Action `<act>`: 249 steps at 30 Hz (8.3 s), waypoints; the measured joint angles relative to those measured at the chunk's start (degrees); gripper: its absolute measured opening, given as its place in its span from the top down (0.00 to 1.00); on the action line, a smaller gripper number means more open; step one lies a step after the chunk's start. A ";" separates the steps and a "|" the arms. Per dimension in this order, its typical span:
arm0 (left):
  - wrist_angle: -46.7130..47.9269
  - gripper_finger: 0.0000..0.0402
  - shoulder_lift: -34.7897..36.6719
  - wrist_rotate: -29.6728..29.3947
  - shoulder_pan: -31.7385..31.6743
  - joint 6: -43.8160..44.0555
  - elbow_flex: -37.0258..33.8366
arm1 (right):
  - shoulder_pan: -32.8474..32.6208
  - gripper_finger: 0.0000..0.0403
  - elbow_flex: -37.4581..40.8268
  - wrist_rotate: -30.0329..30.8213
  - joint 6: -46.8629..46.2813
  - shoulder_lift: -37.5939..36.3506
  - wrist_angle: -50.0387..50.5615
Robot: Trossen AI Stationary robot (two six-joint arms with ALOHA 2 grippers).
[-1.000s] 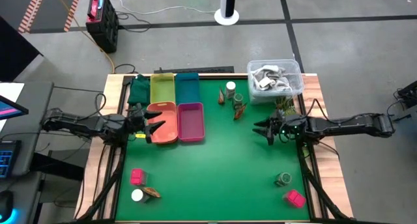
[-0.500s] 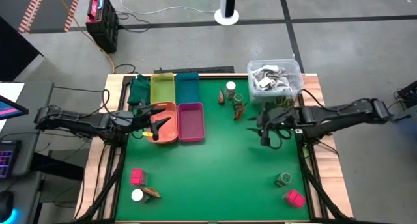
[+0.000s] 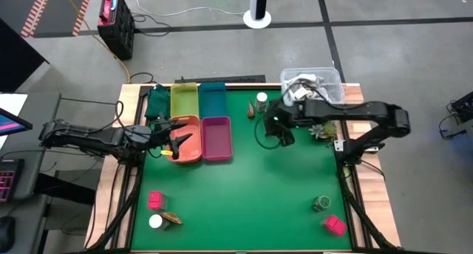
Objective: Sort spices by type
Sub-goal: Put the top right orange seasoning pack into the light red bin, then put the top orange seasoning pack into the light red bin
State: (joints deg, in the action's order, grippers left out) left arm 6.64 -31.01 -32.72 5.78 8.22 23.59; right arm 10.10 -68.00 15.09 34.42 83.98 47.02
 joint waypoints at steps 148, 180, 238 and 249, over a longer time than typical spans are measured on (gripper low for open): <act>-0.29 0.47 2.16 -2.08 -6.93 -1.88 1.64 | 16.98 0.34 -51.50 0.33 -34.57 37.06 19.16; 0.09 0.47 2.15 -2.11 -6.93 -0.86 1.66 | 17.26 0.52 -47.96 -5.77 -37.64 40.01 19.06; 0.52 0.47 2.15 -2.11 -6.93 -3.23 1.68 | 9.32 0.69 -43.96 3.84 44.93 39.09 19.00; 0.52 0.47 2.15 -2.11 -6.93 -3.45 1.68 | 7.62 0.95 -43.37 3.82 45.56 39.11 19.39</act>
State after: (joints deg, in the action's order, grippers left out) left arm 7.16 -28.85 -34.83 -1.15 4.77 25.28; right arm 17.72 -111.37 18.92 79.98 123.09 66.41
